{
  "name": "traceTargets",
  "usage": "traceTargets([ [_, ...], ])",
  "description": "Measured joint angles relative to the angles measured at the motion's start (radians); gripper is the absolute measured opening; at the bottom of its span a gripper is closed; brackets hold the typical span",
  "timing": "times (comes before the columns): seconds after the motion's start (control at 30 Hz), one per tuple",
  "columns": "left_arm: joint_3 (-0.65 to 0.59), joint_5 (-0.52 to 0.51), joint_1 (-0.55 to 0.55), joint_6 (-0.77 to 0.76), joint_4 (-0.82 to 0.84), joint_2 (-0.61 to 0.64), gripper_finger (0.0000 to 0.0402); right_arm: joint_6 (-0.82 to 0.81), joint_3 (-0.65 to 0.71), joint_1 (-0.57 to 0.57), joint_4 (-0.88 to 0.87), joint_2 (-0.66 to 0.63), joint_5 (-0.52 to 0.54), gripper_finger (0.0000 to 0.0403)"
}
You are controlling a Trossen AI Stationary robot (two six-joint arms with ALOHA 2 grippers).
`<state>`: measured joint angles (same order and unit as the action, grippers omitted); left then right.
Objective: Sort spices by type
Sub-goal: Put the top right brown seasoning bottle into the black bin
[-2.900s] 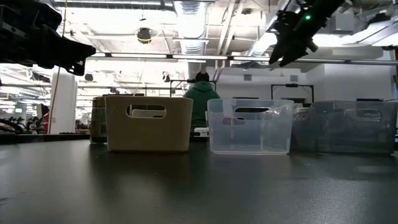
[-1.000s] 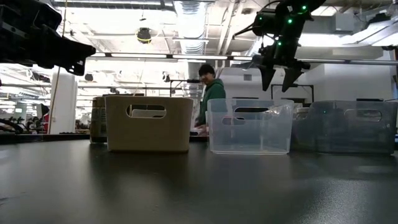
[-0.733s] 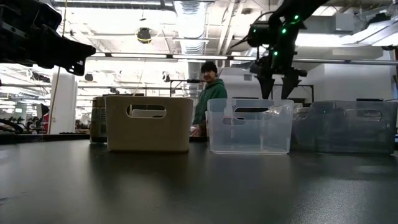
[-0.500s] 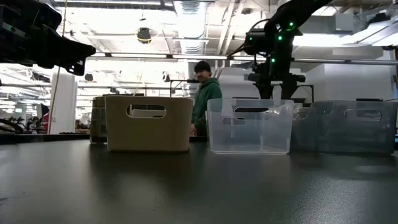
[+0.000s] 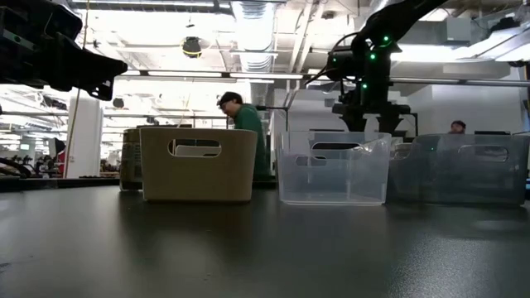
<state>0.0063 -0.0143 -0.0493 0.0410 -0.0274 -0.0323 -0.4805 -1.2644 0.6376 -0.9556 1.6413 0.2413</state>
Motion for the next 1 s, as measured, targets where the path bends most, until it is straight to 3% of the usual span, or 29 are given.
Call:
traceTargets([
  [0.37, 0.0, 0.0, 0.0, 0.0, 0.0, 0.0, 0.0, -0.071, 0.0, 0.021, -0.03, 0.0, -0.016, 0.0376],
  [0.77, 0.0, 0.0, 0.0, 0.0, 0.0, 0.0, 0.0, -0.095, 0.0, 0.021, -0.035, 0.0, -0.044, 0.0322],
  [1.0, 0.0, 0.0, 0.0, 0.0, 0.0, 0.0, 0.0, -0.096, 0.0, 0.021, -0.074, -0.002, -0.075, 0.0323],
])
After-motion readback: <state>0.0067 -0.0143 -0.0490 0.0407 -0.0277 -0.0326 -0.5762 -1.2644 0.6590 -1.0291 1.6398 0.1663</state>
